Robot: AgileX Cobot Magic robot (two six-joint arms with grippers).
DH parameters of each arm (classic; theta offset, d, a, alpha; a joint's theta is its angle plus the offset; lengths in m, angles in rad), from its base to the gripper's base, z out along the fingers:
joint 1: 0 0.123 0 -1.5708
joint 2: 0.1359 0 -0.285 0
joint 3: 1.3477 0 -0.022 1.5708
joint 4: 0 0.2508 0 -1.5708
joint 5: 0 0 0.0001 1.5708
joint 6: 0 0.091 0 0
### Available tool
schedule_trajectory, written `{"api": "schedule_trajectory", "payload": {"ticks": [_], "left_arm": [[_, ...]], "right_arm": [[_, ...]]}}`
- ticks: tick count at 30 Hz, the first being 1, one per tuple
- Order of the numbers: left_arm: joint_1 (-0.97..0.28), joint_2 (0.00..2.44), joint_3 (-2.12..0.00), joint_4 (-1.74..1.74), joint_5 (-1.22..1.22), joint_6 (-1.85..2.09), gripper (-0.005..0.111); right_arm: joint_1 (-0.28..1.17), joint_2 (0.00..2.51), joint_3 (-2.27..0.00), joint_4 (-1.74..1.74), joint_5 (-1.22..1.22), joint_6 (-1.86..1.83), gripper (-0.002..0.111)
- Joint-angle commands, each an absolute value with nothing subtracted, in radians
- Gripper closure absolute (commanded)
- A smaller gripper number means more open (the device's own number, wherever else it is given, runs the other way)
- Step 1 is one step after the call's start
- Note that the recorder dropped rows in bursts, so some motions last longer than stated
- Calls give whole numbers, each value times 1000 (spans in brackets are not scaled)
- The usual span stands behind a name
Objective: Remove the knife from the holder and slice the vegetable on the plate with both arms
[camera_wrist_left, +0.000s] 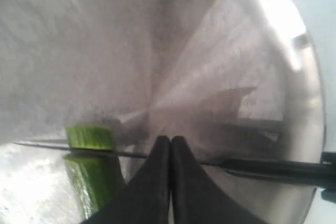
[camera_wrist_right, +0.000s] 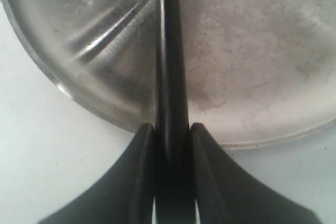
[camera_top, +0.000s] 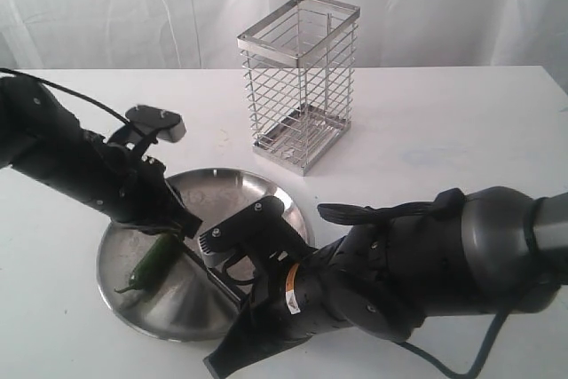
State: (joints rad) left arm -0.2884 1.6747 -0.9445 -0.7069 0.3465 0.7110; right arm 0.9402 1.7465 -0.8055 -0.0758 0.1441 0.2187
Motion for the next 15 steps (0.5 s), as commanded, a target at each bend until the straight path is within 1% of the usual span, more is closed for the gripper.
{"api": "schedule_trajectory", "payload": {"ticks": [1,11,15], "left_arm": [[-290,1604,-951,-695,338,715,107],[-290,1746,-870,-700,278,715,107],[-290,1731,-875,-698,273,715,107]], "right_arm": [[942,1734,-807,-81,126,213,108],[942,1734,-807,-81,130,213,108],[942,1734,-807,-81,150,212,108]]}}
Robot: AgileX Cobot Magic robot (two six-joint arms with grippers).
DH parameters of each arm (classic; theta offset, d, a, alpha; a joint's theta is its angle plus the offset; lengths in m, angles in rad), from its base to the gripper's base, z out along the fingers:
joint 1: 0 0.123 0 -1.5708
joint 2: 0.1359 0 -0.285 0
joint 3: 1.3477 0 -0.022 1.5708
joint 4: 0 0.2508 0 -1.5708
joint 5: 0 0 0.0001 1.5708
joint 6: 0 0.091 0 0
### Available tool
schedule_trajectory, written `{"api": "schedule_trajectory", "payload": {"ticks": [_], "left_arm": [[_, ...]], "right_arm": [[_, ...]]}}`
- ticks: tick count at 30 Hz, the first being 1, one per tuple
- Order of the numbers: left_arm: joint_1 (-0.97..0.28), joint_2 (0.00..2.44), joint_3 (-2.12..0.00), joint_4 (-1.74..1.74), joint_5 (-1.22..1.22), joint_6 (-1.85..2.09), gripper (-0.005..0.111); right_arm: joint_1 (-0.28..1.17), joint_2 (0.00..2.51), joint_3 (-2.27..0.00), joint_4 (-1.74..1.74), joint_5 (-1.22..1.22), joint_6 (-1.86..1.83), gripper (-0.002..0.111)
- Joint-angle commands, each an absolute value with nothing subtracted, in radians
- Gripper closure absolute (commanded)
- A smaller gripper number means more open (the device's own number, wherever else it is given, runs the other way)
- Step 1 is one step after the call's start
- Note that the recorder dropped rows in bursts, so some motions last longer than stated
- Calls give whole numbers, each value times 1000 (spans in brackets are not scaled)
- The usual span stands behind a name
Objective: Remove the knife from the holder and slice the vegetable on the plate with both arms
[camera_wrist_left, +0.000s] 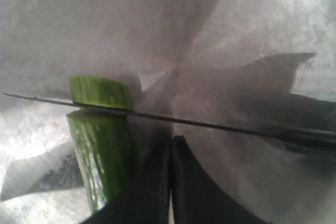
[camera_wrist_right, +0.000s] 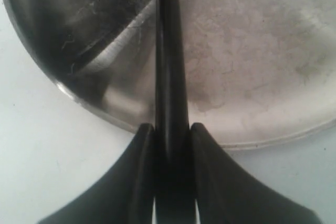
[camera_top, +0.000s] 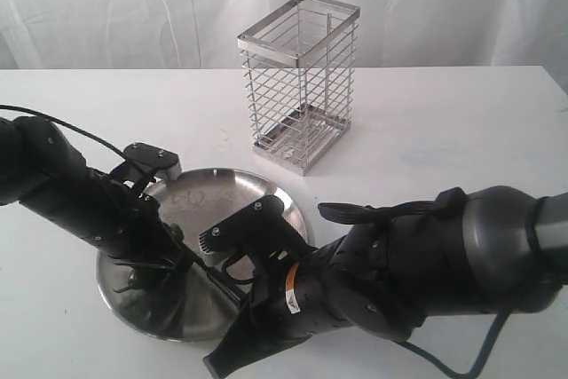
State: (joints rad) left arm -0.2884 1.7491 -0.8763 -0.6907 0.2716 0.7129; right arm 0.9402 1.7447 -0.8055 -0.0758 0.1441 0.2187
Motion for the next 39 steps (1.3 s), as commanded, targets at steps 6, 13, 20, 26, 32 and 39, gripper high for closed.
{"api": "schedule_trajectory", "payload": {"ticks": [6,13,20,26,32,39], "left_arm": [[-272,1583,-908,-618,292,704,107],[-199,1554,-870,-597,388,654,100],[-201,1615,-796,-599,344,654,61],[-201,1662,-796,-616,327,654,56],[-203,1718,-802,-653,300,674,56],[-203,1727,-804,-653,242,669,56]], "right_arm": [[942,1734,-807,-81,186,205,108],[942,1734,-814,-85,209,205,108],[942,1734,-864,-85,268,189,108],[942,1734,-884,-85,298,184,108],[942,1734,-884,-87,347,183,108],[942,1734,-884,-109,439,180,108]]}}
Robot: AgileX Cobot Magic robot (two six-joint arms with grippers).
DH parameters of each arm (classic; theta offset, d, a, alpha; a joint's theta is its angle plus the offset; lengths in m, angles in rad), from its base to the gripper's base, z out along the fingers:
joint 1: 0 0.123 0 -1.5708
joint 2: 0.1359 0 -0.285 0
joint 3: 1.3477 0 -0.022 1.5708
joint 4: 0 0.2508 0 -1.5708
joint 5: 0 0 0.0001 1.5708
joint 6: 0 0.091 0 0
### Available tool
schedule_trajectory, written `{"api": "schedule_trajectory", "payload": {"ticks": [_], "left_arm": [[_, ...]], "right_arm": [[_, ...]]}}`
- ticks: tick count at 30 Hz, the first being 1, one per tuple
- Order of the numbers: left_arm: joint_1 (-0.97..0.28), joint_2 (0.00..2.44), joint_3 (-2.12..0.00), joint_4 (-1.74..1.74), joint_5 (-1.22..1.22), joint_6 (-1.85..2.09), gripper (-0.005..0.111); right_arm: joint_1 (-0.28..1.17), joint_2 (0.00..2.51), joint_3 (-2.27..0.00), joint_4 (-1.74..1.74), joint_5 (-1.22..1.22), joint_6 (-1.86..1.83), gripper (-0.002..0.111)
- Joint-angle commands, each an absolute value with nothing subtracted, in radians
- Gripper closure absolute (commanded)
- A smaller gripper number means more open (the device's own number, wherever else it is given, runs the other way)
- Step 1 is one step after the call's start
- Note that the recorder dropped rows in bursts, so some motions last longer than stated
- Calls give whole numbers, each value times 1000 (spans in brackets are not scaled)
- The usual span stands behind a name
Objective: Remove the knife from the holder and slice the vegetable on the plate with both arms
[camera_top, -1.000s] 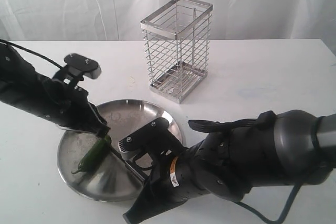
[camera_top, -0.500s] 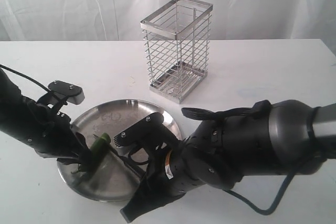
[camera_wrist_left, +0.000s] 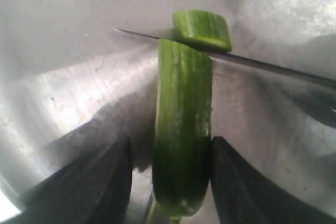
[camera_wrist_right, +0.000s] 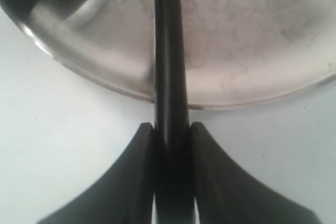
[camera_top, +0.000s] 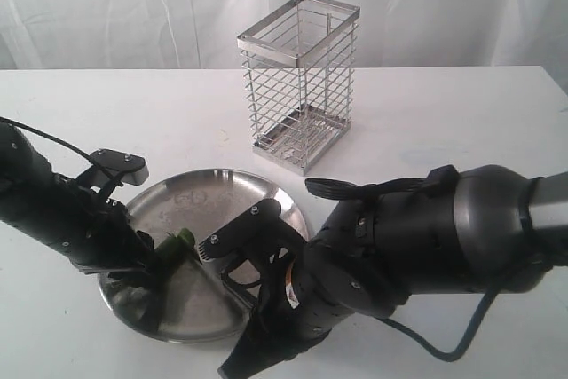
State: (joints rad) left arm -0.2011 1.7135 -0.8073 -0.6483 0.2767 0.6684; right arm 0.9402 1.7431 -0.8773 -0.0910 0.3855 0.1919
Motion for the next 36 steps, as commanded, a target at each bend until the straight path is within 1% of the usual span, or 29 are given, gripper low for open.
{"api": "schedule_trajectory", "payload": {"ticks": [1,5,10,13,16,21,36], "left_arm": [[-203,1727,-804,-653,240,669,56],[-203,1727,-804,-653,238,669,56],[-203,1727,-804,-653,246,665,56],[-203,1721,-817,-688,276,663,56],[-203,1721,-850,-695,360,667,56],[-203,1721,-850,-695,364,668,56],[-199,1558,-850,-611,345,658,56]], "right_arm": [[942,1734,-884,-109,442,180,108],[942,1734,-884,-118,449,180,108],[936,1734,-884,-248,444,296,108],[936,1734,-886,-255,391,298,108],[936,1734,-902,-255,355,300,108],[936,1705,-909,-255,352,321,108],[973,1697,-907,-165,368,318,108]]}}
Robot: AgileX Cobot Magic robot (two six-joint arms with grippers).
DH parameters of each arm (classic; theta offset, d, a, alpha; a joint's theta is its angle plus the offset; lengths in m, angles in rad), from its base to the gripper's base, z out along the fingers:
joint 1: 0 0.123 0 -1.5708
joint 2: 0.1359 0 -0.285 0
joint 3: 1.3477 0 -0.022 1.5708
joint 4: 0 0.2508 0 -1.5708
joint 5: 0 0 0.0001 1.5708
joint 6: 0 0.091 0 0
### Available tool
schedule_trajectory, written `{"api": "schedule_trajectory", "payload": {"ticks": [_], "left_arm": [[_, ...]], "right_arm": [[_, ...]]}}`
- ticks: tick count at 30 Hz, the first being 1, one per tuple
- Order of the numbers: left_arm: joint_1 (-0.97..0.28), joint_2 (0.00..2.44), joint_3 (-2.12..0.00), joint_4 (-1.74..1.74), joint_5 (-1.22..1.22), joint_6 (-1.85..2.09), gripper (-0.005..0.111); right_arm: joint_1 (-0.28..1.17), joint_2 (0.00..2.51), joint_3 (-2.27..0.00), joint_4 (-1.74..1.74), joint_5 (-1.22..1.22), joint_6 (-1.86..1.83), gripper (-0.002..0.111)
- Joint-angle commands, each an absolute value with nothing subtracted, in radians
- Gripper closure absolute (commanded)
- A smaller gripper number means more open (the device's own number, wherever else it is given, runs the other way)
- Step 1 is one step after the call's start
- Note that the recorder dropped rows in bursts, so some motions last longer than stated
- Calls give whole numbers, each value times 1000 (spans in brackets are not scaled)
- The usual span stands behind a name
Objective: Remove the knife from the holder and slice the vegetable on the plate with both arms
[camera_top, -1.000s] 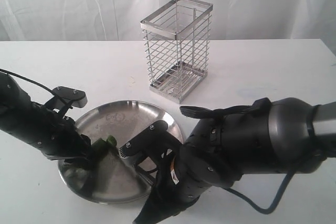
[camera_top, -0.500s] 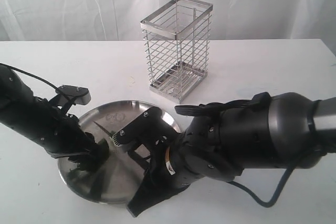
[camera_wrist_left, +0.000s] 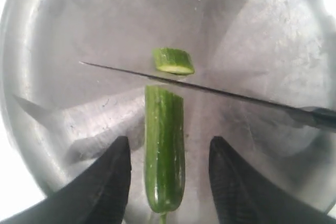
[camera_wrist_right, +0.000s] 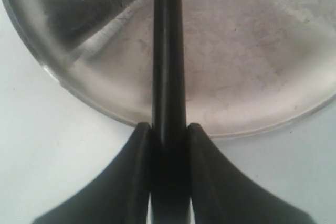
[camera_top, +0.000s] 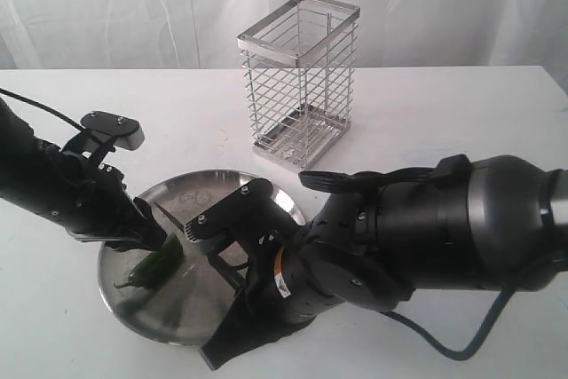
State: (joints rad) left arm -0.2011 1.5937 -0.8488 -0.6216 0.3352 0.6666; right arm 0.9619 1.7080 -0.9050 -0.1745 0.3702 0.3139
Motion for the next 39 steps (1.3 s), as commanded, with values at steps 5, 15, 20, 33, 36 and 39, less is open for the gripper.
{"api": "schedule_trajectory", "payload": {"ticks": [5,15,20,33,36,39], "left_arm": [[-199,1552,-850,-611,338,654,56],[-199,1552,-850,-611,333,651,56],[-199,1552,-850,-611,334,649,56],[-199,1552,-850,-611,324,644,56],[-199,1552,-850,-611,325,643,56],[-199,1552,-850,-611,329,636,56]], "right_arm": [[979,1703,-907,-156,359,318,108],[981,1738,-907,-150,344,318,108],[981,1735,-907,-149,315,318,108],[1004,1735,-907,-124,309,318,108],[1004,1738,-907,-128,307,318,108],[1004,1738,-907,-130,305,318,108]]}}
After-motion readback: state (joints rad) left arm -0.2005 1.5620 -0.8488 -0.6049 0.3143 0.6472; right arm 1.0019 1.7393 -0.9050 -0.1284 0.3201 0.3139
